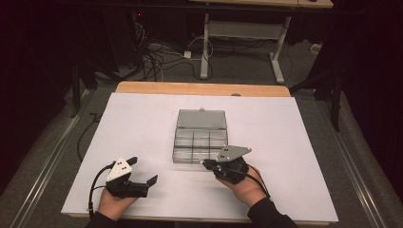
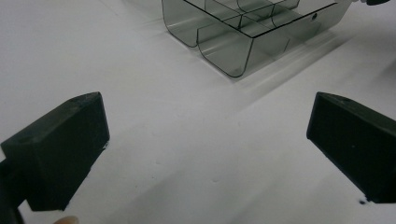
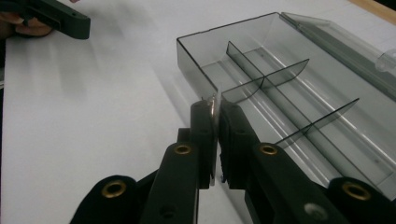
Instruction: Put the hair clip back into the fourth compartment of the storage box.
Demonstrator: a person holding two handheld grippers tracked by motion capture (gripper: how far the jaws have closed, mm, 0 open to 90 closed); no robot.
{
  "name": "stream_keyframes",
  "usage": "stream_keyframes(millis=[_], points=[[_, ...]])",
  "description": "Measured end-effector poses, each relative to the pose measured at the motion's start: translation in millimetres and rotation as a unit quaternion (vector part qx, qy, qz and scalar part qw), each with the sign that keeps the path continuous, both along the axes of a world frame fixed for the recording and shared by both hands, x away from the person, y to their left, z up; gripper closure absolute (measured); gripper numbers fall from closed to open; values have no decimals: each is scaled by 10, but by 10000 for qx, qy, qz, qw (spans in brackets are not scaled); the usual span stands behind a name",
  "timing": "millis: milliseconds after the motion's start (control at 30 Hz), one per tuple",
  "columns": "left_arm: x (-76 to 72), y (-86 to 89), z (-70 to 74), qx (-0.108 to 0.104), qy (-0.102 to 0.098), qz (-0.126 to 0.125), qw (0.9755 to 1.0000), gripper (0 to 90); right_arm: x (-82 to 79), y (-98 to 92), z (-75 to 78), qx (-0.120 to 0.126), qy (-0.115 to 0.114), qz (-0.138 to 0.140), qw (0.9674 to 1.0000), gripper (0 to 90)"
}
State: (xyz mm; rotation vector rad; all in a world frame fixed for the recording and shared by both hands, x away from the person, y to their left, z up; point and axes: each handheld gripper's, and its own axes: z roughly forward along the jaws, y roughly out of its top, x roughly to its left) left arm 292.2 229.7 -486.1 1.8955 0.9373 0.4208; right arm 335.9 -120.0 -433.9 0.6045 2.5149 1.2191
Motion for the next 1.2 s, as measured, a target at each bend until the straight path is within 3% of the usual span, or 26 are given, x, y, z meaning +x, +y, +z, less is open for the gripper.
stream_keyframes(millis=[300,733,867,1200], points=[[-11,20,-1,-100,-44,31,9999,0,122,132,72,188,32,-96,9998,858],[-10,6,0,-48,-41,38,10000,0,413,570,12,-55,24,-96,9999,857],[-21,1,0,-26,-92,48,9999,0,492,697,-50,-163,143,-121,9997,856],[-18,-3,0,-4,-77,67,9999,0,515,785,-90,-185,232,-158,9994,852]])
